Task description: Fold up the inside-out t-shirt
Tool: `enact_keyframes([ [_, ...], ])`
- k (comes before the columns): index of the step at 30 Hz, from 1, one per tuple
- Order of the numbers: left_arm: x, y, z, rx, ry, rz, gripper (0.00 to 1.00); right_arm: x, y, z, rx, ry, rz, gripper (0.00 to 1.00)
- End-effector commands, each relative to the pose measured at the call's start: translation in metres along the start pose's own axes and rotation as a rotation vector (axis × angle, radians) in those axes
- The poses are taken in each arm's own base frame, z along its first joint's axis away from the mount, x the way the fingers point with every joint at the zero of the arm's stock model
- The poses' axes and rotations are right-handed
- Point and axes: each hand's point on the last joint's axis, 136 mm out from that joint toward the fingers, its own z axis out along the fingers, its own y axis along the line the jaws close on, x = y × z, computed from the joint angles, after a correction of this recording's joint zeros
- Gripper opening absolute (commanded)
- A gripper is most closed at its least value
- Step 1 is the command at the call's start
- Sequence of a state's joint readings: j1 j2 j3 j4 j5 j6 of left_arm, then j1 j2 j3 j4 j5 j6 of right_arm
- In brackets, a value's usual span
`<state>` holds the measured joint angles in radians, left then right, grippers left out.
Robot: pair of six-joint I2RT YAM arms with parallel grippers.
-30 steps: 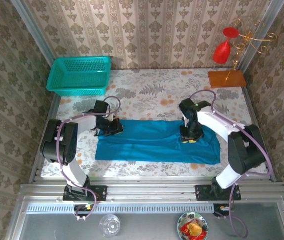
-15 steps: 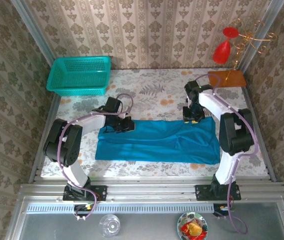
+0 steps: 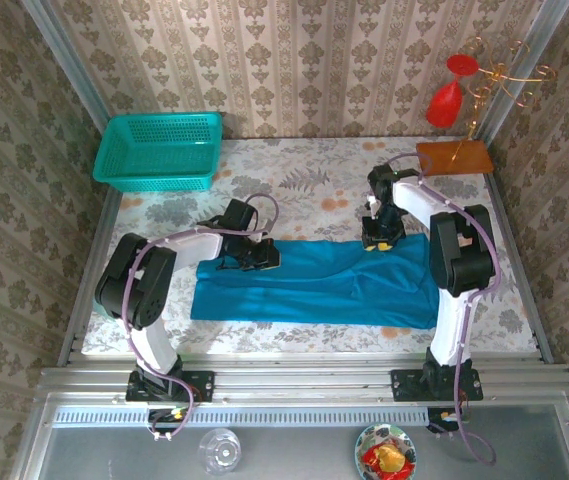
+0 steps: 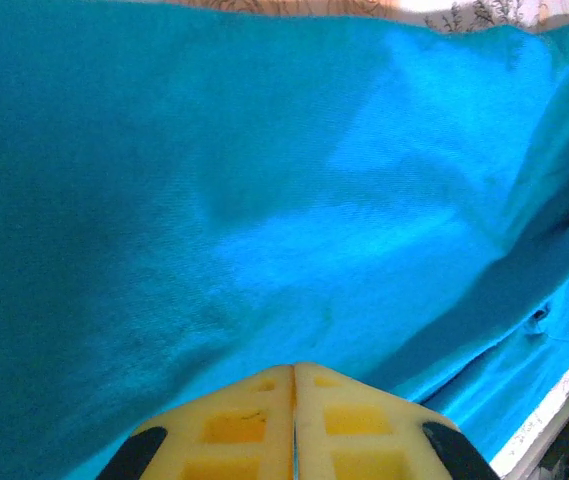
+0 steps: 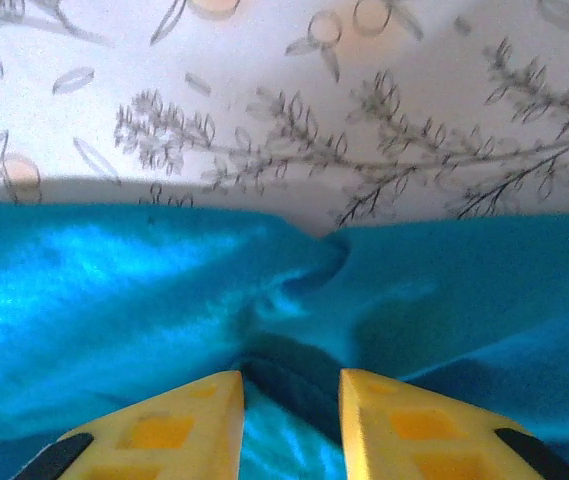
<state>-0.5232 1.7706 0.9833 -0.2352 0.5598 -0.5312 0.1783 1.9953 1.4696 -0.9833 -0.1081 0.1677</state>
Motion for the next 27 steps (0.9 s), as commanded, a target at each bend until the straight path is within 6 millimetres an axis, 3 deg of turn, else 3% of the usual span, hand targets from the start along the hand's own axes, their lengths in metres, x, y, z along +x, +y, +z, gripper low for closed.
enact_keyframes([
  [1,-0.003,-0.003,0.001,0.003,-0.001,-0.003,0.1,0.024,0.006,-0.016,-0.04,0.036,-0.005,0.27],
  [9,-0.005,-0.004,0.0,0.0,-0.002,0.008,0.1,0.057,0.005,-0.031,-0.011,0.046,0.009,0.01],
  [19,-0.01,-0.006,0.001,0.009,0.004,0.022,0.1,0.11,0.007,-0.028,0.025,0.013,0.126,0.0],
  [27,-0.019,-0.011,0.002,0.017,0.007,0.037,0.1,0.152,0.004,-0.006,0.048,-0.026,0.266,0.0],
])
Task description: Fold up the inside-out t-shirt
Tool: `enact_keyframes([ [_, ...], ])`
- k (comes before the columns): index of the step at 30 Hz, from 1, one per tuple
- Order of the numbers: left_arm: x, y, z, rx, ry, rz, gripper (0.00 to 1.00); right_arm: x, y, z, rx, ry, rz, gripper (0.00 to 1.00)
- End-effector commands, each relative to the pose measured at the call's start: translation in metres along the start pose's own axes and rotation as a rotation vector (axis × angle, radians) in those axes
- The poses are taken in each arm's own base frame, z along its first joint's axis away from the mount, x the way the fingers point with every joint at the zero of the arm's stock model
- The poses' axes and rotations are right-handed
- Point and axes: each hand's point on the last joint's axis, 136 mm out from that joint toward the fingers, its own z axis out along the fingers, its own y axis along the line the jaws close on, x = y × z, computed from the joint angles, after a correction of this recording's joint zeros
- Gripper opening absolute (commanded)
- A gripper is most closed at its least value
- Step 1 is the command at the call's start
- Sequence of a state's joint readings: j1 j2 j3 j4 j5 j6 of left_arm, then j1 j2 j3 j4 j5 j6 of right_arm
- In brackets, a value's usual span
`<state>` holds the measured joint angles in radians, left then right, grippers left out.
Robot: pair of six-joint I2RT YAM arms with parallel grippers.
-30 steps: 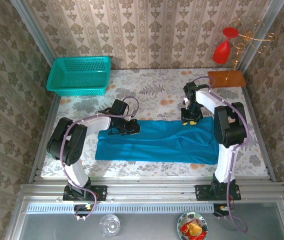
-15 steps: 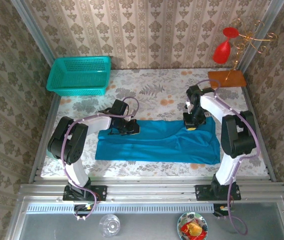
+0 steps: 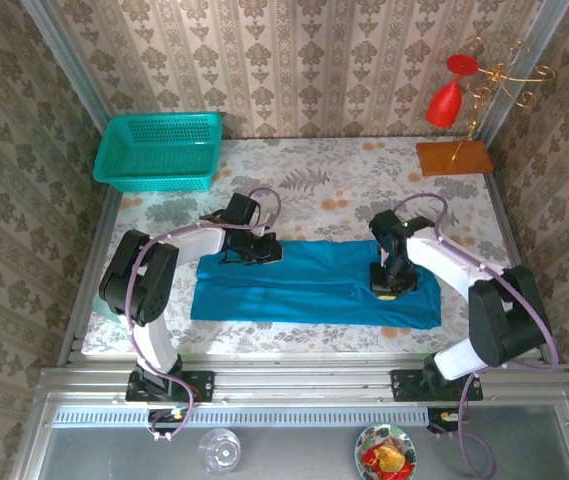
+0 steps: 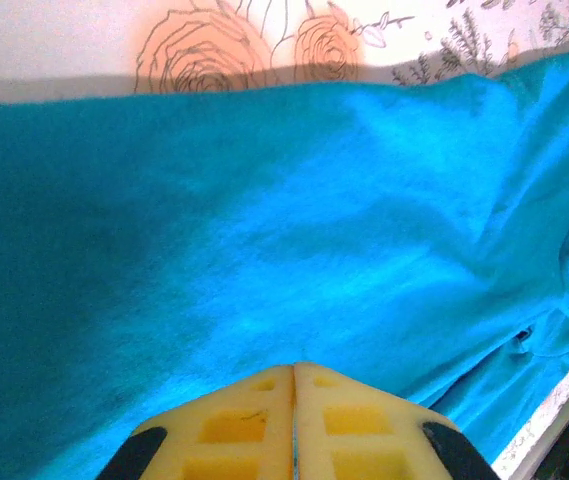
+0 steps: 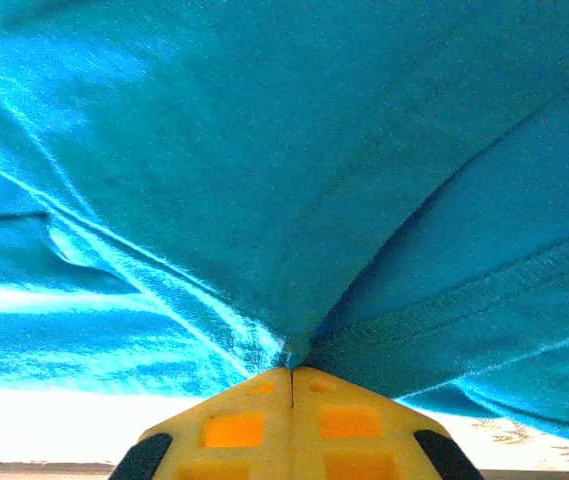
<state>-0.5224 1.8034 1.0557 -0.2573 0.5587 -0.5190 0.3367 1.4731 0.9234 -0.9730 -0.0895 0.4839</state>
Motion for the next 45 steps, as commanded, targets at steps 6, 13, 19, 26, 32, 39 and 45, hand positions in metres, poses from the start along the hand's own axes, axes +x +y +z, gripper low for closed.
enact_keyframes([
  [6,-0.003,-0.001,0.002,0.002,0.03,0.019,0.1,0.007,-0.005,-0.008,-0.018,-0.099,0.143,0.13],
  [13,-0.008,0.012,-0.01,-0.028,0.005,-0.003,0.11,-0.027,-0.025,-0.049,-0.052,-0.25,0.206,0.33],
  [19,-0.003,0.016,-0.019,-0.031,0.003,-0.011,0.11,-0.071,-0.05,-0.049,-0.047,-0.285,0.29,0.52],
  [26,0.0,-0.004,-0.016,-0.021,0.003,0.037,0.12,-0.111,-0.051,-0.017,-0.094,-0.241,0.447,0.5],
  [32,0.006,-0.028,-0.007,-0.003,0.016,0.084,0.12,-0.096,-0.076,0.006,0.01,-0.177,0.577,0.54],
  [39,0.01,-0.056,0.003,0.019,0.035,0.161,0.13,-0.033,-0.101,0.011,0.092,-0.197,0.696,0.6],
  [45,0.008,-0.056,0.006,0.017,0.043,0.172,0.13,-0.005,-0.103,0.0,0.056,-0.251,0.716,0.6],
])
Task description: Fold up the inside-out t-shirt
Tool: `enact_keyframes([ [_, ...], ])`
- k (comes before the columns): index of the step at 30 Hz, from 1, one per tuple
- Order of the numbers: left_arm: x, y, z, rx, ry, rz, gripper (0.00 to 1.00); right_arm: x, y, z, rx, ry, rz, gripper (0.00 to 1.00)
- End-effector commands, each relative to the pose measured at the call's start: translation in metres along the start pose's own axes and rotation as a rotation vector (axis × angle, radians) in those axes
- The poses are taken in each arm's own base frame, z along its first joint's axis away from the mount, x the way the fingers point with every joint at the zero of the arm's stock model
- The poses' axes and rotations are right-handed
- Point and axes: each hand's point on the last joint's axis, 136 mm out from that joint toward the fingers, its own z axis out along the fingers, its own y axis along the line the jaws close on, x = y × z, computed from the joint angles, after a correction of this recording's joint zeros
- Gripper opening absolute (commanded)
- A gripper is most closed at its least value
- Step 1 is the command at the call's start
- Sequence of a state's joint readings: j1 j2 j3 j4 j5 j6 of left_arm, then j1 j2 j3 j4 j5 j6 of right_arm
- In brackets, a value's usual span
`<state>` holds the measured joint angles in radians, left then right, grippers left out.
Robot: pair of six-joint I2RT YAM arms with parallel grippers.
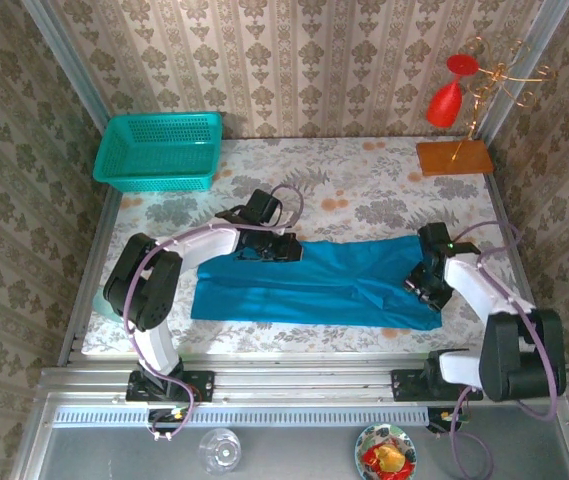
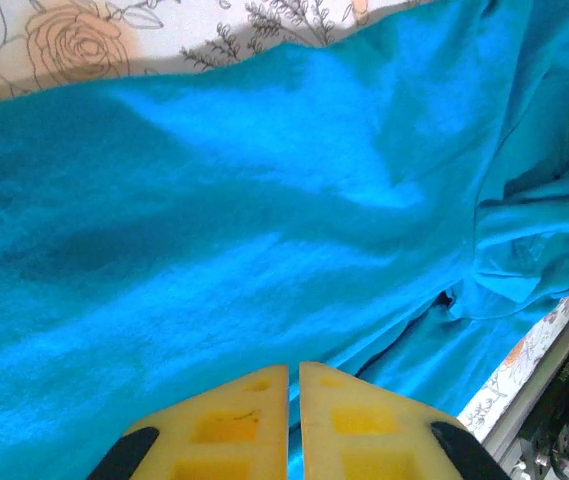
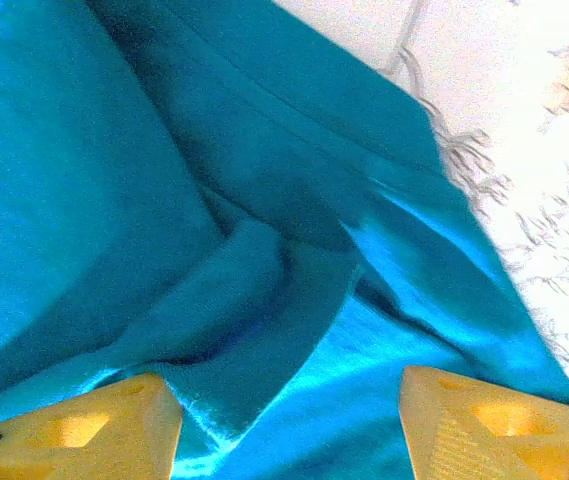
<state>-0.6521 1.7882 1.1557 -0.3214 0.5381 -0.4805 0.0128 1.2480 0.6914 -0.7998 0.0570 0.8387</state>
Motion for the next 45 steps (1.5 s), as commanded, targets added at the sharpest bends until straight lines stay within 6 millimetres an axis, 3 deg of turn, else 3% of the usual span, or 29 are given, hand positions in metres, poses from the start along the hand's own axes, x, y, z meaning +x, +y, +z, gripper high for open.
enact_keyframes([
  [1,-0.001,0.003,-0.001,-0.018,0.015,0.012,0.13,0.002,-0.002,-0.012,-0.017,-0.026,-0.003,0.59],
  [5,-0.002,0.008,-0.005,-0.037,0.016,0.014,0.13,0.016,0.035,-0.037,-0.139,-0.022,-0.22,0.54],
  [8,-0.005,0.013,-0.01,-0.043,-0.001,0.0,0.13,0.042,0.066,-0.048,-0.23,0.013,-0.445,0.51],
  [11,-0.006,0.016,-0.014,-0.044,-0.014,-0.012,0.13,0.062,0.084,-0.046,-0.248,0.048,-0.609,0.48],
  [14,-0.007,0.018,-0.017,-0.043,-0.018,-0.019,0.13,0.069,0.093,-0.036,-0.209,0.084,-0.709,0.45],
  [20,-0.002,0.024,-0.018,-0.049,-0.01,-0.029,0.13,0.066,0.095,-0.009,-0.097,0.119,-0.758,0.44],
  [26,0.002,0.031,-0.02,-0.06,-0.017,-0.047,0.13,0.071,0.092,0.002,-0.074,0.164,-0.731,0.48],
  [33,0.005,0.038,-0.017,-0.055,-0.014,-0.07,0.13,0.067,0.077,0.001,0.002,0.152,-0.738,0.48],
  [39,0.002,0.039,-0.02,-0.054,-0.026,-0.071,0.13,0.086,0.102,-0.009,-0.163,0.215,-0.736,0.45],
  [45,0.003,0.043,-0.023,-0.056,-0.037,-0.08,0.13,0.1,0.108,-0.026,-0.258,0.231,-0.715,0.3],
])
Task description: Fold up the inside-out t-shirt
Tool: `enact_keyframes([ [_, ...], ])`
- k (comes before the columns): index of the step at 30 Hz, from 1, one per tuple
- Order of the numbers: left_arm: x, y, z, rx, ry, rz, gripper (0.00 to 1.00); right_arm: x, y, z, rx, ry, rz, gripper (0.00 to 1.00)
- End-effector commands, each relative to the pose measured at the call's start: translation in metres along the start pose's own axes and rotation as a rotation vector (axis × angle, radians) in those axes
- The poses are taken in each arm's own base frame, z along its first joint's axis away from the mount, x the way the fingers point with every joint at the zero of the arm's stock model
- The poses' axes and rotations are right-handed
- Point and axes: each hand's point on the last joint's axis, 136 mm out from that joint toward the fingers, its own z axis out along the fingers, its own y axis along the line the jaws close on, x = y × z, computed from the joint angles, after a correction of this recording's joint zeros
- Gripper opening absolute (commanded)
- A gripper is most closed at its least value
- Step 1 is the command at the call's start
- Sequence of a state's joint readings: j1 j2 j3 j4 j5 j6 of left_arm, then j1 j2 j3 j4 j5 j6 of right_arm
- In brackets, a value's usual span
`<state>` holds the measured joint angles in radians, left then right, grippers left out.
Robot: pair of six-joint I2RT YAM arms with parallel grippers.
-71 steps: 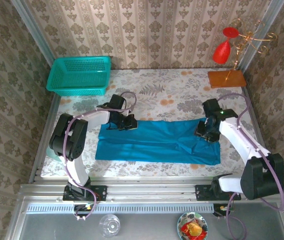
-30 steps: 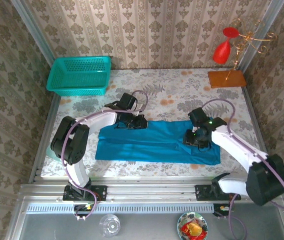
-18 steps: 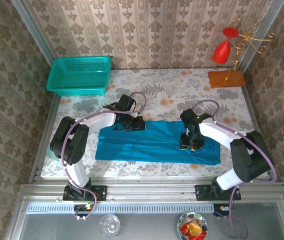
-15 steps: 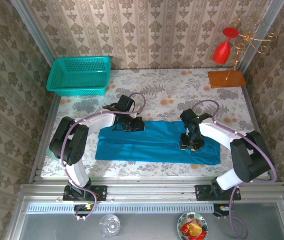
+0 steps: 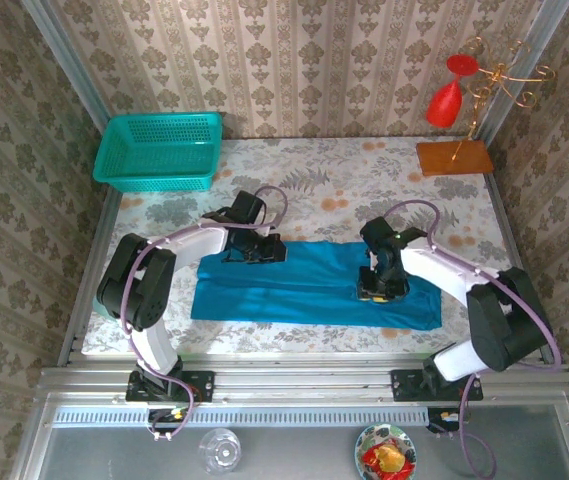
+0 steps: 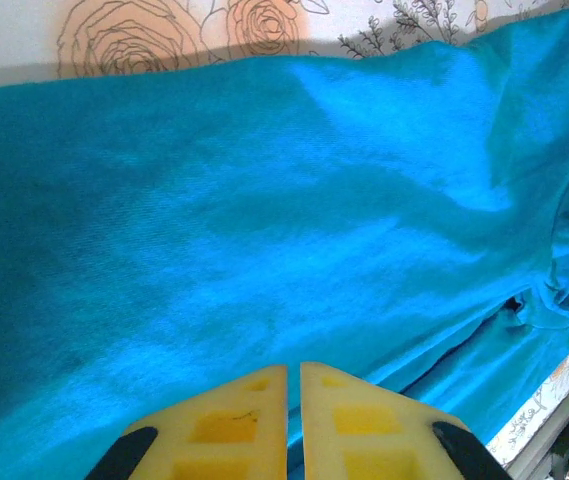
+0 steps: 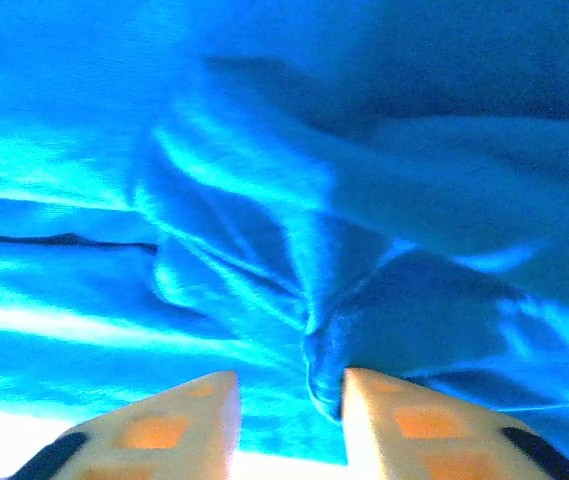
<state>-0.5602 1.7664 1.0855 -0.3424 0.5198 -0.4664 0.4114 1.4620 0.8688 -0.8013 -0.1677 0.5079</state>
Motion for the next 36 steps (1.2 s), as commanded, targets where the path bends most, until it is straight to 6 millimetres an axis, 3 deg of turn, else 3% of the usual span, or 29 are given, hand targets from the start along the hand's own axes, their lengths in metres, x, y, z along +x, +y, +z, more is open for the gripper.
enact_keyframes([
  [1,-0.003,-0.001,-0.009,0.011,-0.028,0.007,0.13,0.005,0.019,-0.012,-0.093,-0.013,0.0,0.28],
  [9,-0.002,0.002,-0.007,0.014,-0.019,0.002,0.13,0.025,0.022,0.0,-0.091,0.039,0.003,0.22],
  [15,-0.004,0.001,-0.005,0.018,-0.016,0.003,0.13,0.001,-0.019,-0.025,0.197,-0.08,-0.033,0.25],
  [19,-0.005,0.0,-0.006,0.019,-0.017,0.003,0.13,-0.01,-0.03,-0.017,0.275,-0.043,-0.071,0.3],
  [23,-0.004,0.0,-0.007,0.016,-0.017,0.005,0.13,-0.018,-0.024,-0.005,0.261,-0.01,-0.151,0.34],
  [29,-0.002,0.002,-0.009,0.01,-0.018,0.001,0.13,-0.014,-0.025,0.003,0.278,0.066,-0.198,0.34],
  [36,-0.003,0.002,-0.01,0.011,-0.024,-0.001,0.13,-0.002,-0.018,-0.006,0.256,0.092,-0.198,0.23],
])
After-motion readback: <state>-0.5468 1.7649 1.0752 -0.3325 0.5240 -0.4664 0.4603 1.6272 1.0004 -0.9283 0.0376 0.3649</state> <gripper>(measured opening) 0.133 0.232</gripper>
